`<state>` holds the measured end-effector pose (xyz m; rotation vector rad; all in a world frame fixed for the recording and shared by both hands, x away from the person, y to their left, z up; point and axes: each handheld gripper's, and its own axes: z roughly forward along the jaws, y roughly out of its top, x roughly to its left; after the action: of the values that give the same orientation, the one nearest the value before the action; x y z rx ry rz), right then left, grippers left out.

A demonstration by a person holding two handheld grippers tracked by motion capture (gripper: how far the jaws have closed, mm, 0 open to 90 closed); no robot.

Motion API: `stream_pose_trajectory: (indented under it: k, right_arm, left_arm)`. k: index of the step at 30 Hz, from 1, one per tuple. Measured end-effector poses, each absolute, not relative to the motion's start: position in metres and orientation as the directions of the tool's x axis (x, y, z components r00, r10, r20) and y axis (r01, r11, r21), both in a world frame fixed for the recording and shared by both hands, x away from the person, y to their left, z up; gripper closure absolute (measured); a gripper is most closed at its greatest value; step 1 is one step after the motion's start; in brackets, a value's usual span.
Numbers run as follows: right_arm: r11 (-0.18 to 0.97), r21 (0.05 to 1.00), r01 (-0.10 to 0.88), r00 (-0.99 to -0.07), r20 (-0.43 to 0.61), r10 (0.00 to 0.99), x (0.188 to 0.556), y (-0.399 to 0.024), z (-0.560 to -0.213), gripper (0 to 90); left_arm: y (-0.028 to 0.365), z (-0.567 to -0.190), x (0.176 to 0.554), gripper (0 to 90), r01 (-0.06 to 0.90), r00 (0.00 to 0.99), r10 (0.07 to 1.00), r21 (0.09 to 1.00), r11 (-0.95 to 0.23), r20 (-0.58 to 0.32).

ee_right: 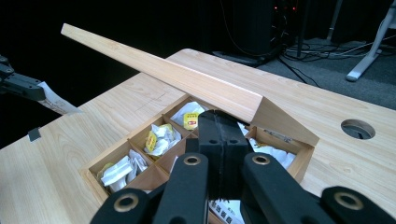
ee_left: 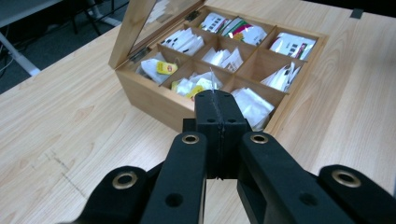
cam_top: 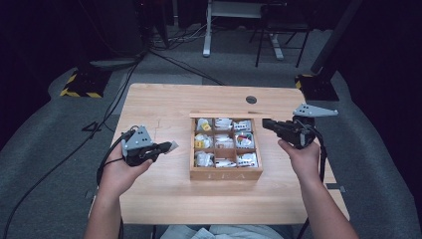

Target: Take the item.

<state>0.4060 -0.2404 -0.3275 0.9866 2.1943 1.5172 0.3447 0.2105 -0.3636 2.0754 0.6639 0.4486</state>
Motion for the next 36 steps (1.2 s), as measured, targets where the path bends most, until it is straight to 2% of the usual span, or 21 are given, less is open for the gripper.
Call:
stream_pose_trajectory:
  k: [15, 22, 36]
  right_arm:
    - [0.210, 0.907, 0.366, -0.723, 0.135, 0.678, 0.406, -0.240, -0.328, 89.6]
    - [0.210, 0.905, 0.369, -0.722, 0.137, 0.678, 0.407, -0.240, -0.329, 89.6]
    - [0.213, 0.902, 0.375, -0.721, 0.139, 0.679, 0.408, -0.240, -0.330, 89.6]
  left_arm:
    - [0.235, -0.389, 0.363, 90.0, 0.353, 0.726, 0.685, 0.825, -0.442, 0.057]
    - [0.246, -0.405, 0.373, 90.0, 0.341, 0.723, 0.688, 0.831, -0.439, 0.066]
    - [0.259, -0.432, 0.386, 90.0, 0.417, 0.674, 0.737, 0.798, -0.435, 0.050]
